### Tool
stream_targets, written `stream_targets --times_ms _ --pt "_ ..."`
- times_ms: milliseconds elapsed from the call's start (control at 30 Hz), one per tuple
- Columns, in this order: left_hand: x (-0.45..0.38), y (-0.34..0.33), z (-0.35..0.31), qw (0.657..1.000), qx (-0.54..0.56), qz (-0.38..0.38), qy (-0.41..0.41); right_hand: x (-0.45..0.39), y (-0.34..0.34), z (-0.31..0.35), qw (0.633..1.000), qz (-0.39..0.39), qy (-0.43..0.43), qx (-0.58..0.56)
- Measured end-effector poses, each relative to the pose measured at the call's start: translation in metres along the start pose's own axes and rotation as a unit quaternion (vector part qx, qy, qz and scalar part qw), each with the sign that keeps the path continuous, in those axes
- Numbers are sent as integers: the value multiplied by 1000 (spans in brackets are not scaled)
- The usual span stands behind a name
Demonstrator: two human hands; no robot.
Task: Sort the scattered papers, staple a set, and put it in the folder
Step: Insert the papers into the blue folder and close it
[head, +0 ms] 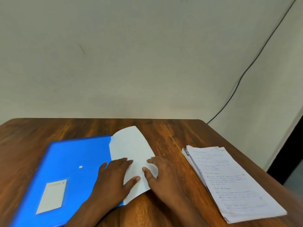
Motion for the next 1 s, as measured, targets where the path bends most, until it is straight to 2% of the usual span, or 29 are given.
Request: stream_targets --times_ms 167,300,500,733,833,1000 --pt "-6 -7 -55 999 17 -23 -31 -5 48 -46 994 -91 -53 11" --pt "-10 -16 -108 995 80 -21 -46 -13 83 -100 977 -161 -129 50" --pt "-15 -49 -167 986 145 20 -79 -18 126 -180 947 -184 -214 154" --pt "-28 -92 -212 971 230 64 -21 -30 135 -240 930 -171 -274 176" --pt "-35 -105 -221 967 245 73 17 -31 122 -271 933 -189 -263 158" --pt "-44 -124 -223 966 247 50 61 -30 122 -253 934 -187 -247 176"
Point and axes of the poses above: each hand's wrist, its own x-axis away from the middle knuckle, its own y-axis out of the back of the hand, z = x × y, the point moved 1 cm from there along -x, towards the middle knuckle, and after that the axes turned 14 degrees about -z, right-handed, at the moved point
